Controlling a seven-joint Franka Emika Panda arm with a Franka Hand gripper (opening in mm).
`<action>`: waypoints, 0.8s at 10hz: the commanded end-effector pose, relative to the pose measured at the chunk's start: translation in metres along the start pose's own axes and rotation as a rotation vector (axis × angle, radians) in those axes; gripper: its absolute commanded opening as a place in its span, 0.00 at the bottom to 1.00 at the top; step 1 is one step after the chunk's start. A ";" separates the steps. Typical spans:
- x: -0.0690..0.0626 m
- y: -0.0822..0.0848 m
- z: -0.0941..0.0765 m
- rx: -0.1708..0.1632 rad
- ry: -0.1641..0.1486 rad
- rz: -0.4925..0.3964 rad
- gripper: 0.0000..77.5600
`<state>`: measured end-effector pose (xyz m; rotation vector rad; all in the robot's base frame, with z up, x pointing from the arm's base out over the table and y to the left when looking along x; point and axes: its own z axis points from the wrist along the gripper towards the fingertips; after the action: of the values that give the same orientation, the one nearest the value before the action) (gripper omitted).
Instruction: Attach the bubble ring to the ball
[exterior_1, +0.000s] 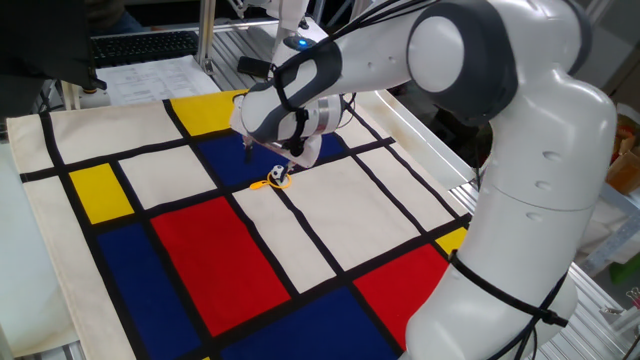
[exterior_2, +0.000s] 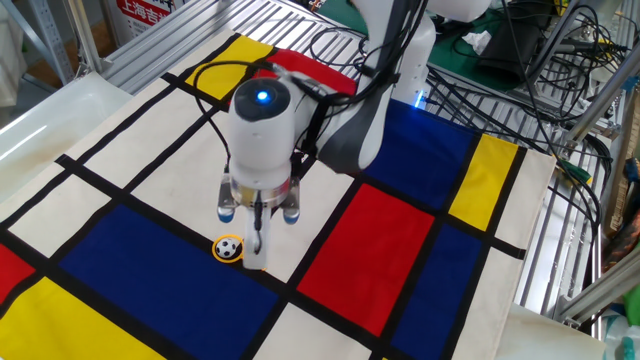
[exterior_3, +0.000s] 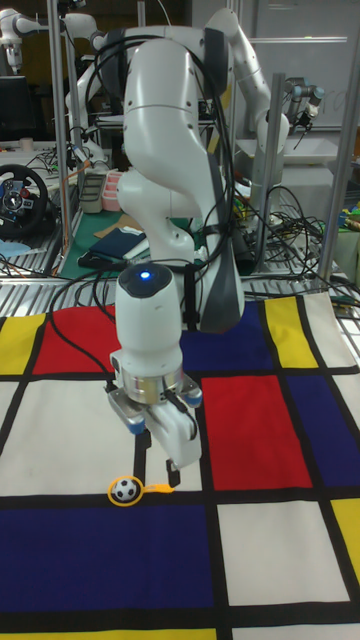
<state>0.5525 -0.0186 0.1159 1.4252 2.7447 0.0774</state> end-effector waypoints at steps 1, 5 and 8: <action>0.003 -0.011 -0.031 0.015 -0.008 -0.233 1.00; 0.003 -0.018 -0.046 0.021 0.002 -0.350 1.00; 0.004 -0.017 -0.057 0.028 0.005 -0.408 1.00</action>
<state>0.5419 -0.0225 0.1382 1.1649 2.8711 0.0547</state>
